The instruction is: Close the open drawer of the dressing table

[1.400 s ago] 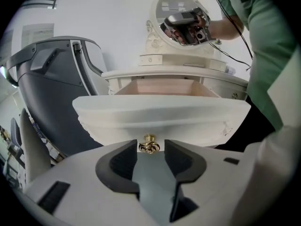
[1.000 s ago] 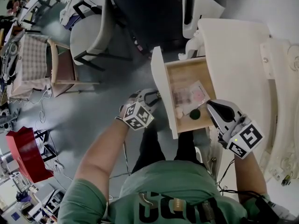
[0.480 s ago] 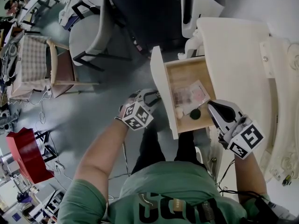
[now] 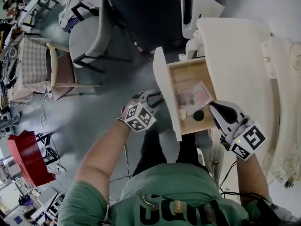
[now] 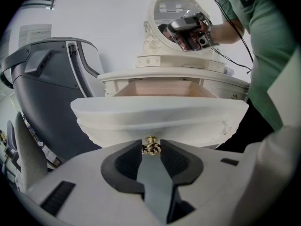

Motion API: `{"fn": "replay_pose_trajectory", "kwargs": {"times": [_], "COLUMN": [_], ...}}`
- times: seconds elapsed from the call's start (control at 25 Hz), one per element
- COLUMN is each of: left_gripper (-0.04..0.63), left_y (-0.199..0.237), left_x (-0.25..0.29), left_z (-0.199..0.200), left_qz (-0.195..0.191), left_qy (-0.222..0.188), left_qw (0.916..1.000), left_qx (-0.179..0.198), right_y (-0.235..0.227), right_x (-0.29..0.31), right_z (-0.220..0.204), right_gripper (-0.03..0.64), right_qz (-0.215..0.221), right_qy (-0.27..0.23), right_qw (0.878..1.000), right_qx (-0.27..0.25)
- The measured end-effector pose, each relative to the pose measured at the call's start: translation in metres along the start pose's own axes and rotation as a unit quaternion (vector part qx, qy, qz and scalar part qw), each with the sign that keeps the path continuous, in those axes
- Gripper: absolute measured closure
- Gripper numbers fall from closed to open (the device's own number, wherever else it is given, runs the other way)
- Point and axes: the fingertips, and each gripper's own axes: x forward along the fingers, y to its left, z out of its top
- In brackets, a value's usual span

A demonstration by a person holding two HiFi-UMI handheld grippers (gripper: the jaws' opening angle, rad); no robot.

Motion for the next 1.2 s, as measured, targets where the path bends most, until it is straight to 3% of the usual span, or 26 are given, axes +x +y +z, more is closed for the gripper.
{"fn": "replay_pose_trajectory", "kwargs": {"times": [1.2], "left_gripper": [0.466], "left_y": [-0.008], "left_x": [0.028], "left_z": [0.034], "left_qz": [-0.024], "left_qy": [-0.007], "left_qw": [0.9994], "left_qx": [0.022], "right_y": [-0.024], "right_x": [-0.03], "right_z": [-0.005], "right_gripper": [0.605], "right_qz": [-0.03], "right_qy": [-0.018], "right_qw": [0.999], "right_qx": [0.018]}}
